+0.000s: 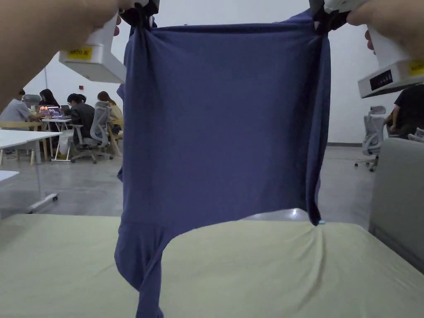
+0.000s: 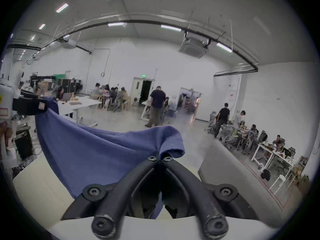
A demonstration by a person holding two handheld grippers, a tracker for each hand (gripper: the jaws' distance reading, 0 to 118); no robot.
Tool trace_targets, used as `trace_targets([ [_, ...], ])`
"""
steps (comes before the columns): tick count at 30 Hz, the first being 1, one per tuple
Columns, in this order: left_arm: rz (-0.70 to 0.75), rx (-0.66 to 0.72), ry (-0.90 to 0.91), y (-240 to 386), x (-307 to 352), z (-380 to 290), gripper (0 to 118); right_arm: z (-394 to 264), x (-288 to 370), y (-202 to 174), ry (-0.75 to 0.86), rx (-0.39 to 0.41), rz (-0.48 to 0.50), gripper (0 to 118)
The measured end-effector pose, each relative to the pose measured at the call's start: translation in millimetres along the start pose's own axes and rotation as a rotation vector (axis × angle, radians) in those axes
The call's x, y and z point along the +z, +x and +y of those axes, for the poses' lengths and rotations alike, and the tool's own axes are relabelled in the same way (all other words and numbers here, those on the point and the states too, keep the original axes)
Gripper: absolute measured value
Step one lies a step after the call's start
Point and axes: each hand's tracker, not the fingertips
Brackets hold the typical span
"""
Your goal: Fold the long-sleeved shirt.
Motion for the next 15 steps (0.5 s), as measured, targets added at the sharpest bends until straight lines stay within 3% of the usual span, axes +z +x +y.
trace_targets([
  [2,-0.023,-0.027,0.054,0.3,-1.4,1.6,1,-1.0,-6.8,-0.1,0.015,0.004,-0.007,0],
  [7,-0.073,-0.084,-0.075,11.0,-35.2,-41.4,1,-45.7,-39.8,0.7,-0.025,0.04,-0.037,0],
  [10,-0.08,-0.124,-0.206,23.8,-76.9,-106.4,1,-114.7,-80.3,-7.9,-0.162,0.005,0.018,0],
  [15,-0.111,-0.072,-0.532,45.6,-157.4,-284.8,1,-298.1,-147.2,-51.0,-0.485,-0.001,0.095,0],
])
